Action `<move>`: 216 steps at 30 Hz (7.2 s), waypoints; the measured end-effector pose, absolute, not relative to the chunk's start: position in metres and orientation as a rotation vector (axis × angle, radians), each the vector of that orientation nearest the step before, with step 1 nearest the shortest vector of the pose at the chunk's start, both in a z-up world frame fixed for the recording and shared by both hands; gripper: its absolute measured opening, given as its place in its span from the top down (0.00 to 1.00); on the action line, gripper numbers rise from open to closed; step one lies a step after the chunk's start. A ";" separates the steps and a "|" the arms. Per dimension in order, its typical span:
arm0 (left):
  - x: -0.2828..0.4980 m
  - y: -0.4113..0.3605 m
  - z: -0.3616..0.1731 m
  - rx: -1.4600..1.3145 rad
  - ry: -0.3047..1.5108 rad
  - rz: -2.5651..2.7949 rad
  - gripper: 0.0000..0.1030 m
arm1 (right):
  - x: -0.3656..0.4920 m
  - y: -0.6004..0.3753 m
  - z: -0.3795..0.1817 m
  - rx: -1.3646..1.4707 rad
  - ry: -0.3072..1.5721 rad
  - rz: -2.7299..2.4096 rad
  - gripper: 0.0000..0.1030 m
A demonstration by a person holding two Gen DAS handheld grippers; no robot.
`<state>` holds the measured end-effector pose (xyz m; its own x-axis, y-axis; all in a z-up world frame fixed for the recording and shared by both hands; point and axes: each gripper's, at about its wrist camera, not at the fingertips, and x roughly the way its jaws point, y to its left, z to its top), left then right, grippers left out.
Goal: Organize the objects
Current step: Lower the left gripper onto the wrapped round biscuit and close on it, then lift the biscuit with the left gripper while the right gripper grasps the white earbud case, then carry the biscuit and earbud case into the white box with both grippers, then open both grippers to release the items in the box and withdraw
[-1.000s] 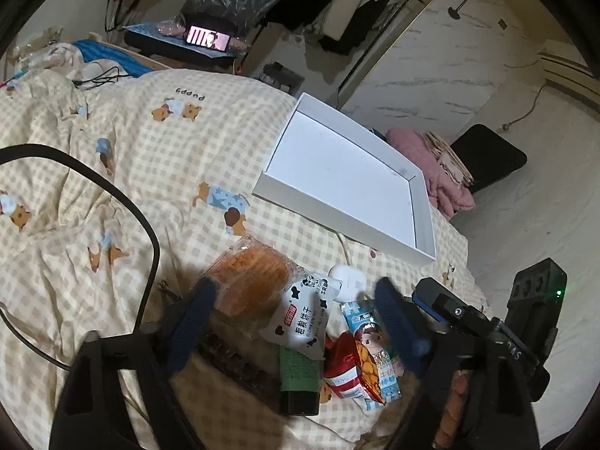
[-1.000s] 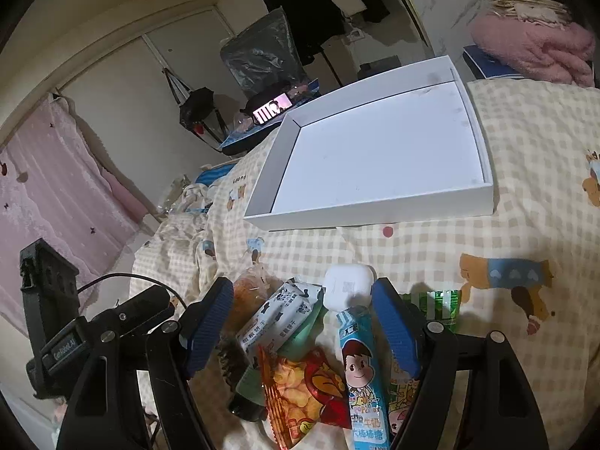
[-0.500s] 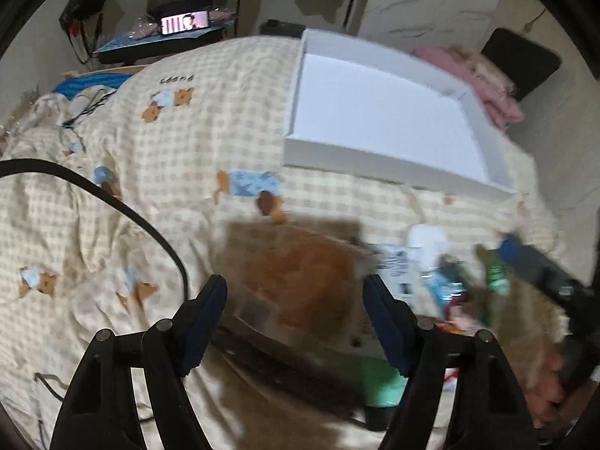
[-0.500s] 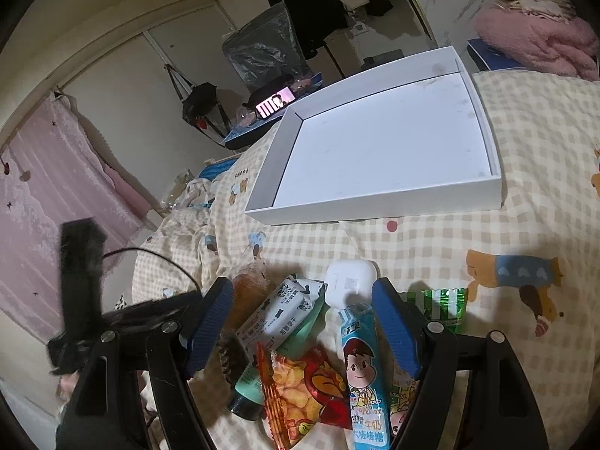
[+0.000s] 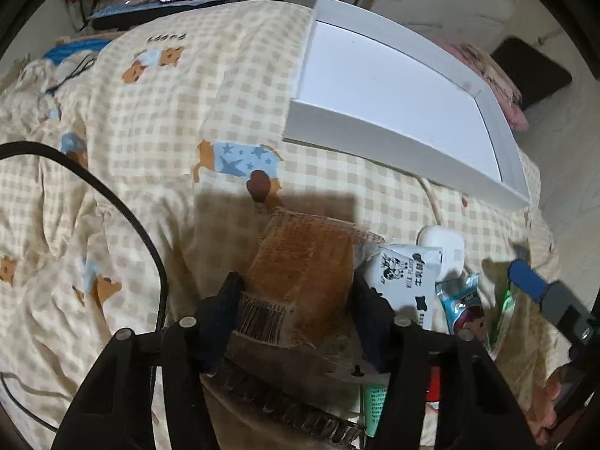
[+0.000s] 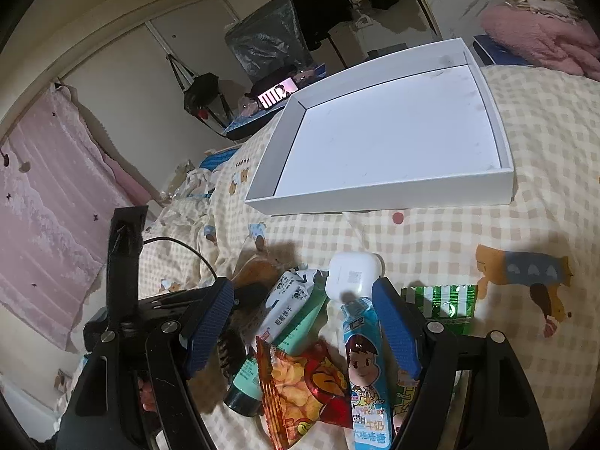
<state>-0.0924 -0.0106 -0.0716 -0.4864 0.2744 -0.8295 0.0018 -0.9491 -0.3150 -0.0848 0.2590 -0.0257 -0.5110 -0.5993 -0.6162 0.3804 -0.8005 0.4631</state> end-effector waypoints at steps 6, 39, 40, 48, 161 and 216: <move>-0.060 -0.023 -0.035 -1.260 -0.487 2.626 0.44 | -0.086 0.261 -0.026 1.081 -0.377 -2.300 0.24; -0.051 -0.018 -0.045 -1.221 -0.597 2.595 0.44 | -0.089 0.264 -0.030 1.097 -0.419 -2.279 0.24; -0.051 -0.018 -0.044 -1.217 -0.597 2.598 0.44 | -0.089 0.264 -0.030 1.097 -0.418 -2.281 0.24; -0.051 -0.020 -0.040 -1.166 -0.630 2.596 0.44 | -0.091 0.256 -0.034 1.101 -0.337 -2.321 0.24; -0.213 0.027 -0.017 -1.141 -0.314 2.691 0.44 | -0.206 0.317 -0.017 1.045 -0.683 -2.305 0.78; -0.064 0.006 0.097 -0.483 -0.381 2.761 0.17 | -0.104 0.264 0.056 0.642 -0.242 -2.434 0.22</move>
<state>-0.0640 0.0058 0.0970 -0.8947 0.3449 -0.2837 -0.2551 -0.9161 -0.3092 -0.1037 0.2638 0.0561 -0.7010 -0.5977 -0.3889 0.5095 -0.8014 0.3133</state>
